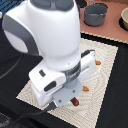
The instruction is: Interact with the objects in diverse but meaningful ways.
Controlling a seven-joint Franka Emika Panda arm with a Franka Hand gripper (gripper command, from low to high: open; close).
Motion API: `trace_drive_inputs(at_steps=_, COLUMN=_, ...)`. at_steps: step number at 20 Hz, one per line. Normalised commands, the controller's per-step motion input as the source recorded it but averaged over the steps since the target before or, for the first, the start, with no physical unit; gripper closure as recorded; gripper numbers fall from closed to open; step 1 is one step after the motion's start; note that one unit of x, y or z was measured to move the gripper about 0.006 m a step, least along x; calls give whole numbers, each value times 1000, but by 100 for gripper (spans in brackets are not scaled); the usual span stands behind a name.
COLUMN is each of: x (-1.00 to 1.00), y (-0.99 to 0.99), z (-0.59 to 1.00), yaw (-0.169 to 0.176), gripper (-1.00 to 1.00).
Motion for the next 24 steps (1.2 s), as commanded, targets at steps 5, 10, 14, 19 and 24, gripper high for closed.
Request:
trace_drive_inputs(at_steps=5, x=483, y=49, z=1, yaw=0, gripper=100)
trace_drive_inputs(at_steps=10, x=372, y=17, z=32, yaw=-8, gripper=-100)
trace_drive_inputs(at_steps=14, x=248, y=0, z=389, yaw=0, gripper=-100)
trace_drive_inputs(at_steps=19, x=78, y=-6, z=901, yaw=-5, gripper=-100)
trace_drive_inputs(at_steps=24, x=-47, y=1, z=1000, yaw=-4, gripper=-100)
